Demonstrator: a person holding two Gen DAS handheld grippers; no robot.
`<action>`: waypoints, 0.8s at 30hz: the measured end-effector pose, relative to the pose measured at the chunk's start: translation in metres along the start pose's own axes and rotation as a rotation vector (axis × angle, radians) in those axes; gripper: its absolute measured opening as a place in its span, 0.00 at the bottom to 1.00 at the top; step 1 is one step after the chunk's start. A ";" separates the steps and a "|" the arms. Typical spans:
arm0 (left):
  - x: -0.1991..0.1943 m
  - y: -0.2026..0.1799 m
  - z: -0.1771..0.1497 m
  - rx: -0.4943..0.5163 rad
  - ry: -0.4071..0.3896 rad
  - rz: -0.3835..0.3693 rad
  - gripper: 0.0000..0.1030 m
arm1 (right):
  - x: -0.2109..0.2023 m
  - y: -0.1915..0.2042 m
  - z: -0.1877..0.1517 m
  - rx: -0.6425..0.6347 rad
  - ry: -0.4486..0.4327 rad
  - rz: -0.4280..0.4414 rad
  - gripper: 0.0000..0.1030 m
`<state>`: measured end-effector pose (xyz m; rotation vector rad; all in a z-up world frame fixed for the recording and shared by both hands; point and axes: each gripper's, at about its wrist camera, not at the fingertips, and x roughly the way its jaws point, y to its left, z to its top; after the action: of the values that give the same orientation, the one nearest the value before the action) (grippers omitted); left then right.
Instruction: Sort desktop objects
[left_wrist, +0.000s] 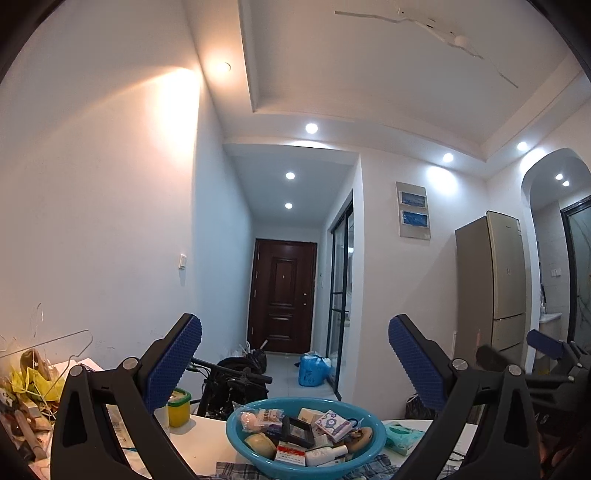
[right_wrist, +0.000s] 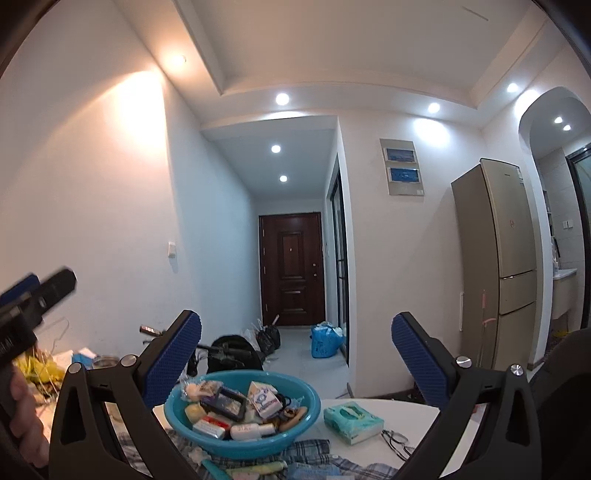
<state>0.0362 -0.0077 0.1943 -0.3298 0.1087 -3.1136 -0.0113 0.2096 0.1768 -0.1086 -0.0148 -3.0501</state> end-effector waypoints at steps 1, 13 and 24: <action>0.000 -0.001 -0.002 0.017 0.009 -0.003 1.00 | 0.001 0.003 -0.004 -0.015 0.017 0.002 1.00; -0.001 0.008 -0.046 0.122 0.178 -0.026 1.00 | 0.008 0.000 -0.054 0.003 0.177 0.010 1.00; -0.015 0.016 -0.105 0.126 0.329 -0.049 1.00 | 0.001 0.007 -0.102 -0.035 0.330 0.009 1.00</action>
<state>0.0290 -0.0167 0.0878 0.1864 -0.0956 -3.1723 -0.0183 0.2008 0.0748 0.3900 0.0605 -3.0188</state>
